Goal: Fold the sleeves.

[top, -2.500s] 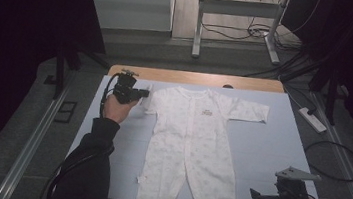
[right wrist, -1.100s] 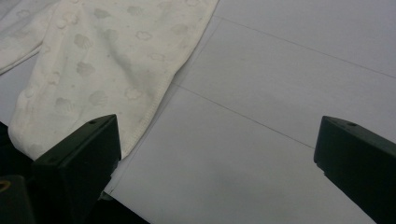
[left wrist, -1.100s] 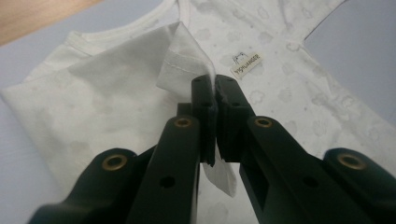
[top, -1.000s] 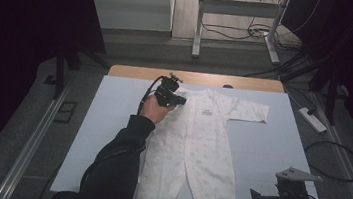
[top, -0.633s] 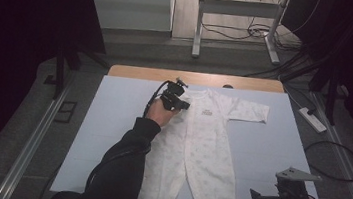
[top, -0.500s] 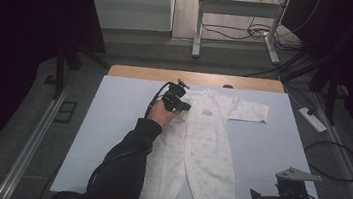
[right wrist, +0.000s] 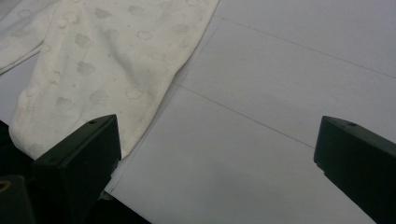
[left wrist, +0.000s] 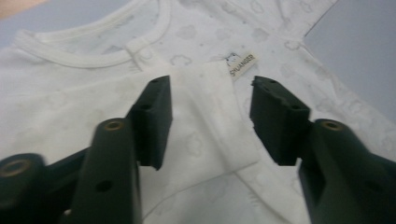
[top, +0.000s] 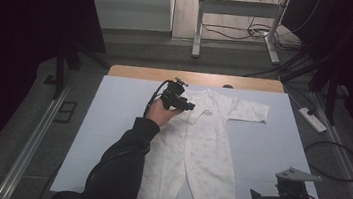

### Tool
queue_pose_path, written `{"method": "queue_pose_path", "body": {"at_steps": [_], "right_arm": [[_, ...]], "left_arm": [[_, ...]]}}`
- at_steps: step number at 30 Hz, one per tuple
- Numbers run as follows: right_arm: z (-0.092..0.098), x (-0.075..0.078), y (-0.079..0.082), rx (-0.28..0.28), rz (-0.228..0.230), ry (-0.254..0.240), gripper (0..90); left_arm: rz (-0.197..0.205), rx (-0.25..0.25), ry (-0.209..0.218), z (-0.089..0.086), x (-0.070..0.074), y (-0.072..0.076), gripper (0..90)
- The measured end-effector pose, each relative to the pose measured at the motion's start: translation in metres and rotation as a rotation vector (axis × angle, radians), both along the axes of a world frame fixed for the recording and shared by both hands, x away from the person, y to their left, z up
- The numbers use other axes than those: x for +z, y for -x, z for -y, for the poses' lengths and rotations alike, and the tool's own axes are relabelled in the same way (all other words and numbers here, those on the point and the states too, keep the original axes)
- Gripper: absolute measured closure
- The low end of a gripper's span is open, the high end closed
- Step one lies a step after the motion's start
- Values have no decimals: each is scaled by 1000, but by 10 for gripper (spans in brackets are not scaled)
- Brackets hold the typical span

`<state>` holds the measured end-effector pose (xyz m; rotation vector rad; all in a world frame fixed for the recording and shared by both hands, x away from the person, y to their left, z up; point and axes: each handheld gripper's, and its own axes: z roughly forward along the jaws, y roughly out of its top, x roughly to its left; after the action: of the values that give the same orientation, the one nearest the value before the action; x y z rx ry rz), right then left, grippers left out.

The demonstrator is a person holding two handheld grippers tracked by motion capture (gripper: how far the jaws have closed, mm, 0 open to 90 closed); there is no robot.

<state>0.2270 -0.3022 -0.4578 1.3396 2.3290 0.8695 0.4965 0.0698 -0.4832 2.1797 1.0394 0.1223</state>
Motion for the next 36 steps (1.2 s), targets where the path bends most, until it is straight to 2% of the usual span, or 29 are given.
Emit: {"method": "queue_pose_path", "body": {"at_steps": [1,6,7,11,12,14,15,19,23,25,29,34,36], "right_arm": [[0,0,0,-1,0,0,8],[0,0,0,0,-1,2,8],[0,0,0,1,-2,2,8],[-1,0,0,1,-3,3,8],[-1,0,-1,0,-3,3,8],[-1,0,0,0,-3,3,8],[-1,0,0,0,-1,3,8],[0,0,0,1,0,1,6],[0,0,0,1,1,-2,4],[0,0,0,1,1,-1,3],[0,0,0,0,3,-4,0],[0,1,0,2,6,-8,0],[0,1,0,2,7,-12,0]], "left_arm": [[12,8,-16,-7,-1,0,410],[21,42,-18,-25,-3,-1,275],[11,61,-9,-34,-4,-1,263],[8,75,11,-44,-5,0,210],[7,81,19,-46,-5,1,166],[8,84,27,-51,-4,3,149],[8,81,29,-54,-3,5,101],[10,73,5,-59,-2,8,60],[18,73,7,-67,-1,14,31],[45,71,-9,-72,0,20,13],[70,59,-29,-77,1,29,0],[83,56,-29,-84,2,36,0],[90,61,-15,-89,2,41,0]]}}
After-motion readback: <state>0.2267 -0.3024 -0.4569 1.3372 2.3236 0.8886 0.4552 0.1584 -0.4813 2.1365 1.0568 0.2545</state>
